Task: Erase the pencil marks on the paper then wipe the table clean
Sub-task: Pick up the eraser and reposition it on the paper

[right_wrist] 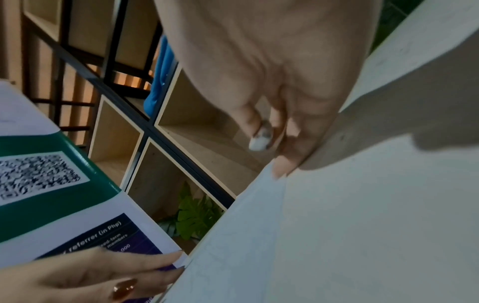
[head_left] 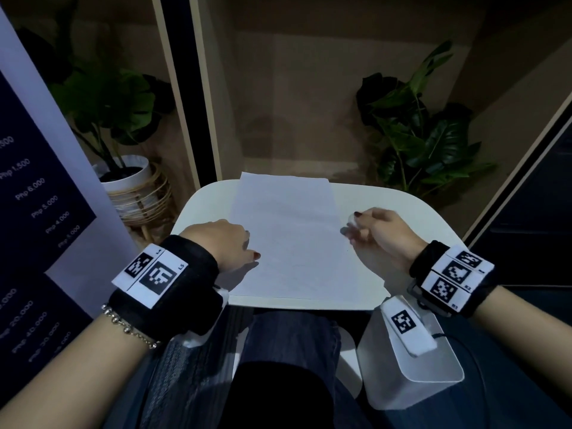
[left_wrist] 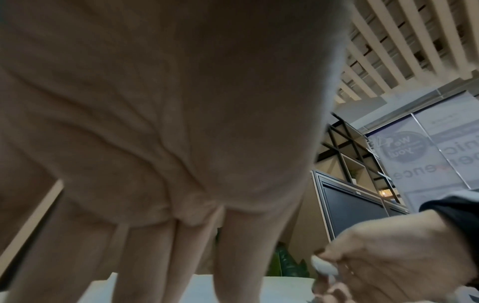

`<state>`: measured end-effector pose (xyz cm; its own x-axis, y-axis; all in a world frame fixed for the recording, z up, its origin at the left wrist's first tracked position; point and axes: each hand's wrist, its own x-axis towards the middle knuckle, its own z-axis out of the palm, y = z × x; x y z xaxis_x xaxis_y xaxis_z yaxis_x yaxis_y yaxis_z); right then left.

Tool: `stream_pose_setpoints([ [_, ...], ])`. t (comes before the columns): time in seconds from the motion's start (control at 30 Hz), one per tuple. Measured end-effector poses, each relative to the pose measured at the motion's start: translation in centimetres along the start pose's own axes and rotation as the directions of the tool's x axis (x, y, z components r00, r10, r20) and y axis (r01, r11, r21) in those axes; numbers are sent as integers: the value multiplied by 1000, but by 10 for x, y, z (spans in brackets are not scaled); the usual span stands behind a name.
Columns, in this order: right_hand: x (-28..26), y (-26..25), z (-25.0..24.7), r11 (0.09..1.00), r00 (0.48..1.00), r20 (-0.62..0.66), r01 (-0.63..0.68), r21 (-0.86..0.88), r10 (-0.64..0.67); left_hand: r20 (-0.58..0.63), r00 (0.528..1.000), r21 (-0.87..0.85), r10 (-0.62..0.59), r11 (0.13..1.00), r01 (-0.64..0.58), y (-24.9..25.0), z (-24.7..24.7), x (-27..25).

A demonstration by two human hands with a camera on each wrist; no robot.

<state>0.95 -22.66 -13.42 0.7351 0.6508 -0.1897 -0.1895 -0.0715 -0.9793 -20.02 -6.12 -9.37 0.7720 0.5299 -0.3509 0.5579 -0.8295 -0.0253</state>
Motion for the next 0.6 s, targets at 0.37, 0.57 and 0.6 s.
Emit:
stream_pose_setpoints([
  [0.37,-8,-7,4,956,995,19,101,-274,-100,-32,999,-25,8,1000,-9,-1,1,0],
  [0.57,-17,-9,7,937,957,261,-26,-348,124,-49,999,-24,9,1000,-11,-3,1,2],
  [0.6,-15,-11,6,909,979,202,55,-413,33,-45,999,-25,8,1000,-9,-3,1,2],
])
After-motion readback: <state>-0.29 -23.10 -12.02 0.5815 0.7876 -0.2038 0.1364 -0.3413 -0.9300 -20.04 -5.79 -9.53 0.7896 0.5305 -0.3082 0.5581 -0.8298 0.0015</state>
